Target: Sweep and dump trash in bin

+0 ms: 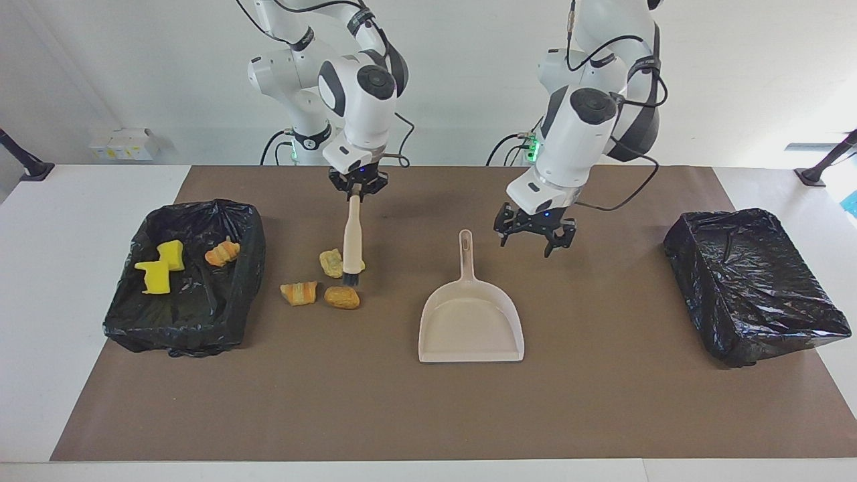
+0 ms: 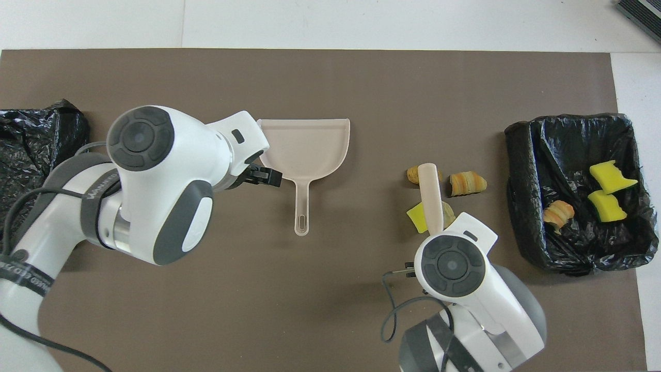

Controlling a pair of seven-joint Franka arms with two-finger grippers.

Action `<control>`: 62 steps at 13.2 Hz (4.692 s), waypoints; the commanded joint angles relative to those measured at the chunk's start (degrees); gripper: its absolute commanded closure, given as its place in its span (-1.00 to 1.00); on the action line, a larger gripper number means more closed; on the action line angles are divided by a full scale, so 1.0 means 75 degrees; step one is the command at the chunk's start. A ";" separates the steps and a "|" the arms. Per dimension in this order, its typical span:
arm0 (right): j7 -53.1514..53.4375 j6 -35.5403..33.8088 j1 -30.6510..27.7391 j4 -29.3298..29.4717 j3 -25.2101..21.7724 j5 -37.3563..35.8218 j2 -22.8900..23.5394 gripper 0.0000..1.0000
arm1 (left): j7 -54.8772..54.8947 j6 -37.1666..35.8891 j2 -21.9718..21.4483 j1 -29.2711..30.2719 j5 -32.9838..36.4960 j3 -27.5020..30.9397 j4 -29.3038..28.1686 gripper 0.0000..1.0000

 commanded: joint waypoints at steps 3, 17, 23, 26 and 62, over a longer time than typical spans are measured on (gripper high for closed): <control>-0.1545 -0.0621 -0.1032 0.0021 0.0109 -0.0942 0.0060 1.00 | -0.1402 0.1209 0.0584 -0.1241 -0.0063 0.0162 -0.0509 -1.00; -0.2543 0.0080 -0.1726 0.0020 0.0167 0.2790 0.0575 1.00 | 0.1061 0.1143 0.0467 -0.0531 0.0019 0.0162 -0.0852 1.00; -0.1617 -0.1044 -0.1244 0.0994 0.0144 0.1968 0.0494 1.00 | 0.6837 0.0335 0.0303 0.0818 -0.0039 0.0162 -0.0395 1.00; -0.1547 -0.1698 -0.1221 0.0540 0.0179 0.1189 0.0027 1.00 | 0.8766 -0.0565 0.0198 0.0960 -0.0051 0.0173 -0.0383 1.00; -0.2648 -0.0999 -0.1104 0.2541 0.0179 -0.0437 0.2132 1.00 | 0.7866 0.0100 0.0232 -0.0634 -0.0086 0.0209 -0.0818 1.00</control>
